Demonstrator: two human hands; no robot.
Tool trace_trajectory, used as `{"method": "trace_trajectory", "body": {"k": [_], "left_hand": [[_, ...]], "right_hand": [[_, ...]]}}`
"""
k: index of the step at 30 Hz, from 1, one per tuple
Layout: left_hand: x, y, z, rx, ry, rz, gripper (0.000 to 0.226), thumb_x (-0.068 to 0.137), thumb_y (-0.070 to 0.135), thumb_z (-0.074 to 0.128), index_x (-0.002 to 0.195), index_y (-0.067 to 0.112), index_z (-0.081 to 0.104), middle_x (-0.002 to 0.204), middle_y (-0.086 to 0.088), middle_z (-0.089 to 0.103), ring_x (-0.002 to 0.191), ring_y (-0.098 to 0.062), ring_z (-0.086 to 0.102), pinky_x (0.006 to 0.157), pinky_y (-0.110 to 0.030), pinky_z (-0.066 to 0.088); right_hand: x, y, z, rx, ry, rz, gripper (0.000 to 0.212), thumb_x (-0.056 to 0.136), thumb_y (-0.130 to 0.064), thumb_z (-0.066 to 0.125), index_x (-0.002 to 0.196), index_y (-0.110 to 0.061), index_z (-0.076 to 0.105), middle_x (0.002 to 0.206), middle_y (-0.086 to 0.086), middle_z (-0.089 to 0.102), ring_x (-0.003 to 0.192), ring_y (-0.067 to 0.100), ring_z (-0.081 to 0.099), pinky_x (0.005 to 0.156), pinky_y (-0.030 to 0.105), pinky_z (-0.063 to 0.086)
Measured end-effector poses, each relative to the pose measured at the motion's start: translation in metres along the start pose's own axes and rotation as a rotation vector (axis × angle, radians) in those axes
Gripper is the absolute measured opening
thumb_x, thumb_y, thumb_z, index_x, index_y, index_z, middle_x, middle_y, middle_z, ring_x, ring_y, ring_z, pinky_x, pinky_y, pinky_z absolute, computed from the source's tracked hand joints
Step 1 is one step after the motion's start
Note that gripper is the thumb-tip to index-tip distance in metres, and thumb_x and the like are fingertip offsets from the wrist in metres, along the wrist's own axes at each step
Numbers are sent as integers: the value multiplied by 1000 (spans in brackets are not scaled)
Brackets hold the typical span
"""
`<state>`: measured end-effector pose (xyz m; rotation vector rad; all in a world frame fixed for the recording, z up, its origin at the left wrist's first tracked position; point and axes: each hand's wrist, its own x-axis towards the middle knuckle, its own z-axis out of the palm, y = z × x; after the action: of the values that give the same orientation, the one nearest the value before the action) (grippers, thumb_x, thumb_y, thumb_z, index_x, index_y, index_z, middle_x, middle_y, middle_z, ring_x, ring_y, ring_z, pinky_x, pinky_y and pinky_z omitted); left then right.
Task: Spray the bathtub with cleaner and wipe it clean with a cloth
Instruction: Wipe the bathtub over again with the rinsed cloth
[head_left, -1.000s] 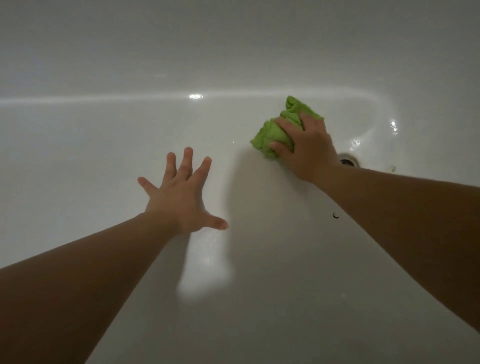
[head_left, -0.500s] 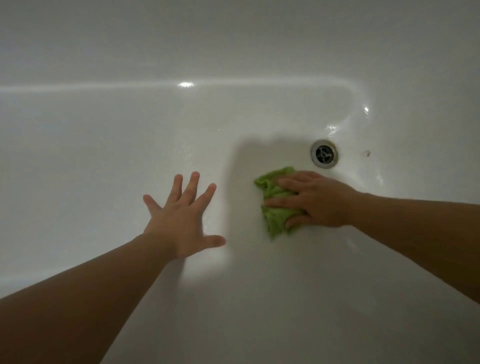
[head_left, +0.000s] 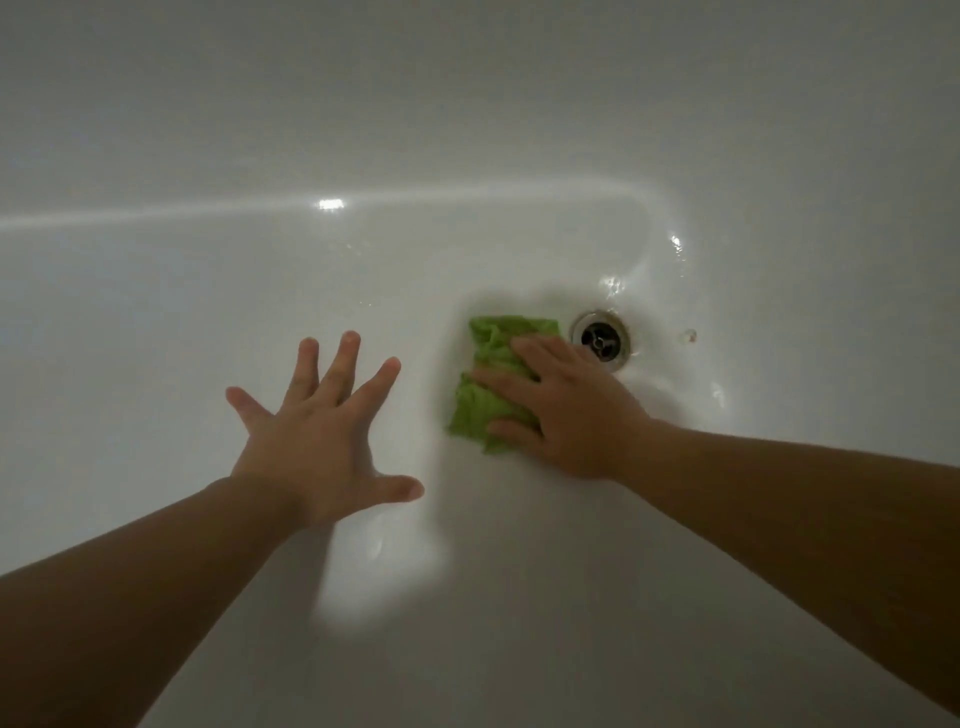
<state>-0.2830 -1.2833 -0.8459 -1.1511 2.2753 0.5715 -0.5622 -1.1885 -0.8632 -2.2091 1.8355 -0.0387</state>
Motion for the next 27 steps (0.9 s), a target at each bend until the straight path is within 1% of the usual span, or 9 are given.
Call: {"method": "trace_trajectory", "body": {"k": [4,6,9,12,14,16,20,23,27], "left_hand": [[13,4,-1,35,43,21,129,55,109,32,152,50,-30,160,5,-43,147,-30,-40,108,-86,3],[18,5,-2,45,64,30,128,54,110,28,152,50,-29,161,5,-42,148,-30,-39,108,-86,4],[27,12,-4,38,92,25,129,53,111,27,153,50,-27,162,5,-41,149,-31,-38,107,-86,2],[33,18,-6,50,97,19,131,51,112,26,153,49,-27,162,4,-41,148,-32,-39,108,-86,1],[33,18,-9,53,90,26,132,50,112,27,153,49,-27,162,3,-41,148,-33,-38,108,-86,1],[34,19,-10,48,86,36,133,50,111,28,154,48,-25,162,3,-41,148,-33,-38,108,-86,2],[36,22,-13,40,70,37,134,50,111,31,154,48,-26,161,3,-43,147,-33,-40,108,-86,2],[37,23,-14,49,73,29,134,49,111,30,153,48,-28,160,3,-45,146,-33,-41,109,-85,2],[39,25,-15,52,74,22,134,49,111,30,153,49,-27,160,4,-44,146,-32,-42,109,-85,3]], "right_hand": [[-6,19,-7,-26,-62,-218,60,97,-69,41,148,-38,51,146,12,53,131,33,48,106,51,43],[19,42,-11,-70,-103,-221,63,96,-72,37,149,-40,49,151,13,51,135,35,49,111,52,40],[59,85,-21,-101,-63,-34,71,92,-74,38,150,-34,51,148,20,52,137,42,49,114,56,38],[64,123,-41,-51,79,331,68,96,-65,49,155,-32,43,158,19,38,144,42,37,116,54,34],[43,126,-41,-76,133,527,64,99,-60,49,156,-33,38,159,18,33,143,42,34,114,55,33],[18,108,-28,-130,165,597,60,100,-58,45,153,-30,40,152,20,40,135,42,39,108,54,38],[5,71,-14,-73,31,610,63,102,-60,34,158,-31,33,155,18,31,142,39,31,116,55,32],[26,76,-25,-48,26,475,64,100,-64,29,155,-31,37,152,16,36,138,39,37,114,55,36],[58,110,-45,-49,-9,326,63,99,-56,51,156,-32,40,159,18,33,144,40,34,118,56,33]]}}
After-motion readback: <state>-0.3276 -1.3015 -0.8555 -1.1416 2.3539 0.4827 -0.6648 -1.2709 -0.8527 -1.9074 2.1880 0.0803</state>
